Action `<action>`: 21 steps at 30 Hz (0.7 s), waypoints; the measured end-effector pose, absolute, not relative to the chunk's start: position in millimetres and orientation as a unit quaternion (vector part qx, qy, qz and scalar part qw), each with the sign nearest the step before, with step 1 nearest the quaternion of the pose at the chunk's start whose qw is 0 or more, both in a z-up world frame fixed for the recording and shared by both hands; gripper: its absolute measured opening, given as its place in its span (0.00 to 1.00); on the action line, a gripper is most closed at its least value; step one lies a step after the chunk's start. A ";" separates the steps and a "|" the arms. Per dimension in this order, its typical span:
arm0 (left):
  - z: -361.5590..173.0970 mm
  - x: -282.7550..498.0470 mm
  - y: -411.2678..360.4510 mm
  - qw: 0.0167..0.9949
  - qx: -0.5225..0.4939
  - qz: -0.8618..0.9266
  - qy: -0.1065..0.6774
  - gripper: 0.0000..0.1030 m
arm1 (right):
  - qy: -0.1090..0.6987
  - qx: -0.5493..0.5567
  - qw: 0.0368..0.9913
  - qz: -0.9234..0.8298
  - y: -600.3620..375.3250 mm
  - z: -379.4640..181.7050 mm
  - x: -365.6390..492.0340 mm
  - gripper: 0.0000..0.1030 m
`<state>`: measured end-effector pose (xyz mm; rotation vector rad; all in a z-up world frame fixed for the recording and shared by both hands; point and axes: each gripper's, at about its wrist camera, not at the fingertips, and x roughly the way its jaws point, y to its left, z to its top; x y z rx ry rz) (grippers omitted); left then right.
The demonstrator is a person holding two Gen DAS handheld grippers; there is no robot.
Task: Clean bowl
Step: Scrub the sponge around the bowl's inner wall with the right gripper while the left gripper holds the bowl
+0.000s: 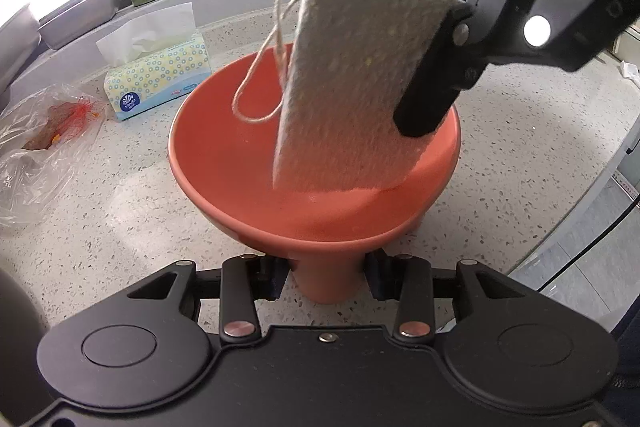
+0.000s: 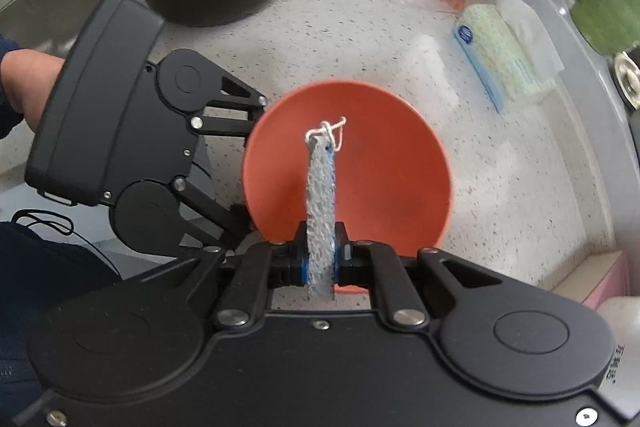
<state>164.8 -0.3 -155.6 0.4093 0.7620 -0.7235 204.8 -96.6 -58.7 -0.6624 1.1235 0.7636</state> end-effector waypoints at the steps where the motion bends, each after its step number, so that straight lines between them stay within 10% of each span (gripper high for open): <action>1: -155.6 163.0 -1.7 0.846 0.194 -0.341 0.362 0.37 | 0.511 -0.297 0.731 0.342 -99.0 -58.5 205.2 0.11; 21: -155.0 163.6 -3.2 0.845 0.195 -0.342 0.363 0.37 | 0.430 -0.321 0.780 0.322 -93.7 -61.5 218.4 0.13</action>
